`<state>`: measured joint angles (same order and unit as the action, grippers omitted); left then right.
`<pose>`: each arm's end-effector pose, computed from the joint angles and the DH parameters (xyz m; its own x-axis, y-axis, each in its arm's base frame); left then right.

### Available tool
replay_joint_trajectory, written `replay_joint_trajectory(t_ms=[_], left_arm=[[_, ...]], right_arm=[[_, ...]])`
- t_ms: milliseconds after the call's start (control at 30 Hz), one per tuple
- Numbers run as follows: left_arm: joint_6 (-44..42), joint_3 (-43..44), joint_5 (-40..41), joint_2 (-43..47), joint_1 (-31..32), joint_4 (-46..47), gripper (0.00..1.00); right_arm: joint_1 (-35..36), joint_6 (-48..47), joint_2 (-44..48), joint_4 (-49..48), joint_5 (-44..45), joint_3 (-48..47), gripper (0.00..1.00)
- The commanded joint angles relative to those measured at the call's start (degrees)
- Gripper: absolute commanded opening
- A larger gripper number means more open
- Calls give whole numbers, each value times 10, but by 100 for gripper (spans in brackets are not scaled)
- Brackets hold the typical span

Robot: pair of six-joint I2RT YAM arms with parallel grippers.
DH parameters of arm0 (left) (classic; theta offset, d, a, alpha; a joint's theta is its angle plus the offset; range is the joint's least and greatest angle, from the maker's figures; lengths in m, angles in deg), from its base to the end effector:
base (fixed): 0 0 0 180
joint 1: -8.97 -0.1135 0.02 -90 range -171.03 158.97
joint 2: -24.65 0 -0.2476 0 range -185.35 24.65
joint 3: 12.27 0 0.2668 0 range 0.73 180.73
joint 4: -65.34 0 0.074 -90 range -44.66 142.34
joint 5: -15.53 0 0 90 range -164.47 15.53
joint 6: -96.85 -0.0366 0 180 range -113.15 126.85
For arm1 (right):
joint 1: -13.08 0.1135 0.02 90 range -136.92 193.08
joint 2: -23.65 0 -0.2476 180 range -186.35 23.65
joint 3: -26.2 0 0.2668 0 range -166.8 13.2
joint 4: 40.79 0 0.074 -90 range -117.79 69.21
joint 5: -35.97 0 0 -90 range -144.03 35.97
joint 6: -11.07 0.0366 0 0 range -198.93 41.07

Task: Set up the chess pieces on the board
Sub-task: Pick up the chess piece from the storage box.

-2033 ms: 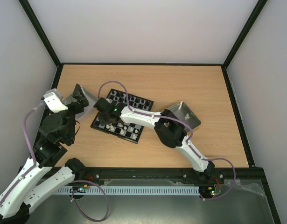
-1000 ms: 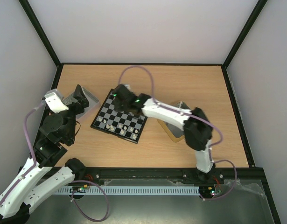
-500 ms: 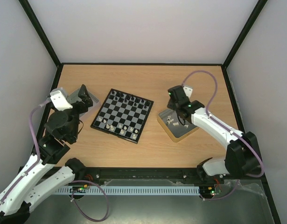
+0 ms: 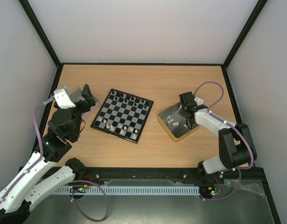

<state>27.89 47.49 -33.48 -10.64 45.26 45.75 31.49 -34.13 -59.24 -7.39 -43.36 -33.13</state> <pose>0.1448 -0.0765 0.3757 0.0927 -0.4043 -0.9099 -0.0501 0.9108 -0.4098 0.2810 0.0864 0.1604 -0.7156 0.4916 -0.4962 0.4082 0.8708 0.2741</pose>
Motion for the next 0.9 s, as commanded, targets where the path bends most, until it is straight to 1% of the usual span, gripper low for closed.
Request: replay_joint_trajectory(t_ms=[0,333,733,867], left_arm=[[-1,-6,5,-2,-3,20,100],[-6,-6,7,-2,-4,19,99],[-6,-8,9,-1,-4,17,99],[-5,-8,9,-1,-4,17,99]], right_arm=[[-6,-15,-31,-27,13,-3,25],[-9,-34,-90,-45,28,-19,21],[-9,-51,-113,-49,60,-31,18],[-9,-55,-117,-49,57,-32,11]])
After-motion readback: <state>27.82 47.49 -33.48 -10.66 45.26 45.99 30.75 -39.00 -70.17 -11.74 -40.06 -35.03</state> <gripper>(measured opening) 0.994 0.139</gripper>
